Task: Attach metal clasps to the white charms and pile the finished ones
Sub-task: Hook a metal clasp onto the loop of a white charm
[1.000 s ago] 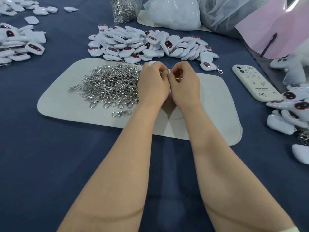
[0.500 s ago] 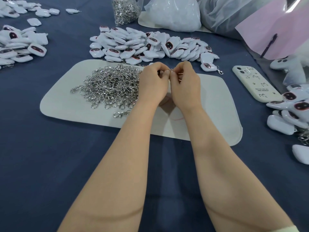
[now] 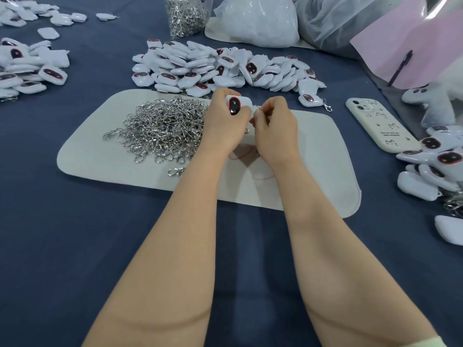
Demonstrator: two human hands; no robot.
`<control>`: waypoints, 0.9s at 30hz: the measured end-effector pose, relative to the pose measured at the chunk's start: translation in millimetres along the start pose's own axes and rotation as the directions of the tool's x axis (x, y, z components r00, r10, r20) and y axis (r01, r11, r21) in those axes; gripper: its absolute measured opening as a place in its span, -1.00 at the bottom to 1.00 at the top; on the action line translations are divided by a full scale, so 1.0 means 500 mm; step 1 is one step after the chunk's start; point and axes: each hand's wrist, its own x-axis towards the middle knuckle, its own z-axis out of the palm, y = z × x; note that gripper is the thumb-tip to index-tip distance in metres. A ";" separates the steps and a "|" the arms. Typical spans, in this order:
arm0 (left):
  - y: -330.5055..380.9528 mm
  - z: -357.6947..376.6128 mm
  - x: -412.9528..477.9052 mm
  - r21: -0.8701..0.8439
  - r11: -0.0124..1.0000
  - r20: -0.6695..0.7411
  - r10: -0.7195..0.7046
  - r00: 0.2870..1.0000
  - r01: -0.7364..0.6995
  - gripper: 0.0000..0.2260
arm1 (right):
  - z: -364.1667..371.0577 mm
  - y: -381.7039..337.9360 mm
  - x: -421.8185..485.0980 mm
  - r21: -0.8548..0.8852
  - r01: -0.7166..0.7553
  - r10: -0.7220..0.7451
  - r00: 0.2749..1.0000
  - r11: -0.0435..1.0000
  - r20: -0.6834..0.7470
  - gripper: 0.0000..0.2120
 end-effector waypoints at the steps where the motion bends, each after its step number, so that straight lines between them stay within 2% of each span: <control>1: -0.001 0.000 0.001 -0.012 1.000 0.001 -0.004 1.000 0.004 -0.81 | 0.000 -0.001 0.000 -0.003 0.001 -0.001 1.000 1.000 0.006 -0.90; 5: -0.004 0.001 0.001 -0.040 0.999 -0.007 -0.024 1.000 0.023 -0.77 | 0.001 -0.002 -0.001 -0.027 0.006 -0.005 0.999 1.000 0.036 -0.95; 8: -0.006 -0.001 0.001 -0.044 0.999 -0.010 -0.028 1.000 0.027 -0.76 | 0.001 -0.003 -0.002 -0.044 0.033 -0.031 0.998 0.998 0.048 -0.92; 16: -0.008 -0.002 0.004 0.012 1.000 -0.009 -0.016 1.000 0.016 -0.82 | 0.001 -0.001 -0.003 -0.043 0.072 -0.069 0.995 0.996 0.072 -0.91; 22: -0.008 -0.004 0.008 -0.045 0.995 -0.014 -0.085 0.996 0.085 -0.81 | 0.001 0.000 -0.001 -0.071 0.097 -0.089 0.990 0.993 0.108 -0.90; 27: -0.007 -0.003 0.005 -0.048 0.996 -0.012 -0.073 0.997 0.072 -0.81 | -0.001 0.001 -0.001 -0.082 0.103 -0.093 0.988 0.991 0.120 -0.91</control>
